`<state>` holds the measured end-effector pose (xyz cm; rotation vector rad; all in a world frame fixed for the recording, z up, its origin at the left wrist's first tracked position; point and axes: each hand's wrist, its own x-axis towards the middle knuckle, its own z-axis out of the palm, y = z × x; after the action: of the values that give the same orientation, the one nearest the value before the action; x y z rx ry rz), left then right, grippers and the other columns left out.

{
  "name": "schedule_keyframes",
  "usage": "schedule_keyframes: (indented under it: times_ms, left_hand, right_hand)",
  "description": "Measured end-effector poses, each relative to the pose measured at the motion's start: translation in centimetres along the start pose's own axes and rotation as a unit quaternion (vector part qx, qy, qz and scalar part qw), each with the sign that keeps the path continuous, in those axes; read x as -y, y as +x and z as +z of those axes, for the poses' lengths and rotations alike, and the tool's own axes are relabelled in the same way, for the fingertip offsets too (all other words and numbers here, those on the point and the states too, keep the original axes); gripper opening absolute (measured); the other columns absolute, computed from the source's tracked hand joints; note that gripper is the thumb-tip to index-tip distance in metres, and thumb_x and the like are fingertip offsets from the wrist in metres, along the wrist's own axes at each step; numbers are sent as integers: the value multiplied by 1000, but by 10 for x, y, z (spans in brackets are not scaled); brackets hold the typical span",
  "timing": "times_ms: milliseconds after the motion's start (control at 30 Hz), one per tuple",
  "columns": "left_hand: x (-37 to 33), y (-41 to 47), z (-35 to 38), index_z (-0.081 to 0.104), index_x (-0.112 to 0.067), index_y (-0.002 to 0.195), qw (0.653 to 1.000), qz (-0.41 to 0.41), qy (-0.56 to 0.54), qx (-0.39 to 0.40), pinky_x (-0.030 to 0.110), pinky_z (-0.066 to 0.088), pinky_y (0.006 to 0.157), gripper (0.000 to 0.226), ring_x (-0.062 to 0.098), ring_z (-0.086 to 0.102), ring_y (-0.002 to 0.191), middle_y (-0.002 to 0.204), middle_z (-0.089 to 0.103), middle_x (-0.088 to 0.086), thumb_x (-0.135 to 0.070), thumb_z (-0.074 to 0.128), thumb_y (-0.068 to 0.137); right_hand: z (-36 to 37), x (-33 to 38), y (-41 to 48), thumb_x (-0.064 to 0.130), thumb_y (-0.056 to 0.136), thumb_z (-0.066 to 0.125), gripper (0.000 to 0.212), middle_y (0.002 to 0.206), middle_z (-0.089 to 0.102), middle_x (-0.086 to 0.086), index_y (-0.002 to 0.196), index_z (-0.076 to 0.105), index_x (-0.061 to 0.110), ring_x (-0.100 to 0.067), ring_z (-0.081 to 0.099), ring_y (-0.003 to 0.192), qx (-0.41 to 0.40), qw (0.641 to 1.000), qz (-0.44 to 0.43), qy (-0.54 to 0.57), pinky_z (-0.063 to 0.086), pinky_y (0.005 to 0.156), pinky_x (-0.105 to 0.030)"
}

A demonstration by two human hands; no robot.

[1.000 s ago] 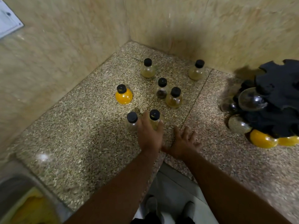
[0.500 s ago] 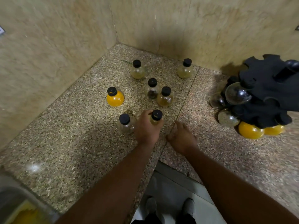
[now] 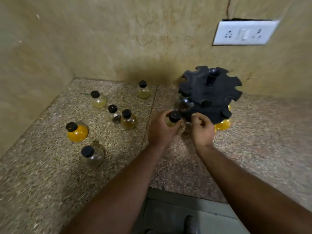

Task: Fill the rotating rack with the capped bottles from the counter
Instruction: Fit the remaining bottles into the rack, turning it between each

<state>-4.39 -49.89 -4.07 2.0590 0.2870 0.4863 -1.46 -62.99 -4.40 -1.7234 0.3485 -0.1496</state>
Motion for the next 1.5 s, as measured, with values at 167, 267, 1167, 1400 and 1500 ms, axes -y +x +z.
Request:
schedule_keyframes:
  times_ms: [167, 267, 1167, 1400, 1500]
  left_hand:
    - [-37, 12, 37, 69, -27, 118, 997, 32, -25, 65, 35, 58, 86, 53, 7, 66, 101, 111, 72, -8, -47, 81, 70]
    - [-52, 22, 51, 68, -24, 120, 994, 61, -8, 85, 31, 55, 90, 53, 9, 62, 106, 117, 66, -5, -44, 83, 74]
    - [-68, 26, 93, 48, -21, 141, 995, 4, 99, -13, 41, 54, 89, 54, 21, 55, 122, 144, 46, 4, -44, 61, 95]
    - [-14, 5, 53, 57, -21, 131, 997, -54, 40, -43, 32, 49, 80, 40, 13, 57, 104, 123, 59, -2, -39, 57, 96]
    - [17, -9, 36, 57, -20, 132, 993, -106, 35, -34, 30, 46, 81, 42, 12, 58, 102, 121, 61, -3, -36, 59, 94]
  right_hand:
    - [-42, 22, 37, 38, 94, 65, 35, 79, 64, -9, 82, 64, 5, -24, 58, 71, 26, 989, 65, 130, 49, 63, -36]
    - [-60, 38, 55, 35, 93, 68, 25, 76, 67, -11, 90, 67, 11, -22, 60, 57, 43, 978, 116, 167, 54, 54, -32]
    - [-62, 34, 76, 22, 102, 55, 24, 92, 73, -8, 94, 73, 8, -20, 67, 84, 107, 984, 101, 100, 52, 68, -31]
    - [-31, 16, 34, 33, 102, 49, 39, 81, 69, -13, 83, 68, 5, -20, 57, 69, 99, 995, 10, -21, 43, 62, -34]
    - [-18, 5, 16, 33, 100, 49, 35, 88, 69, -17, 92, 68, 5, -27, 61, 78, 113, 991, -9, -75, 50, 70, -41]
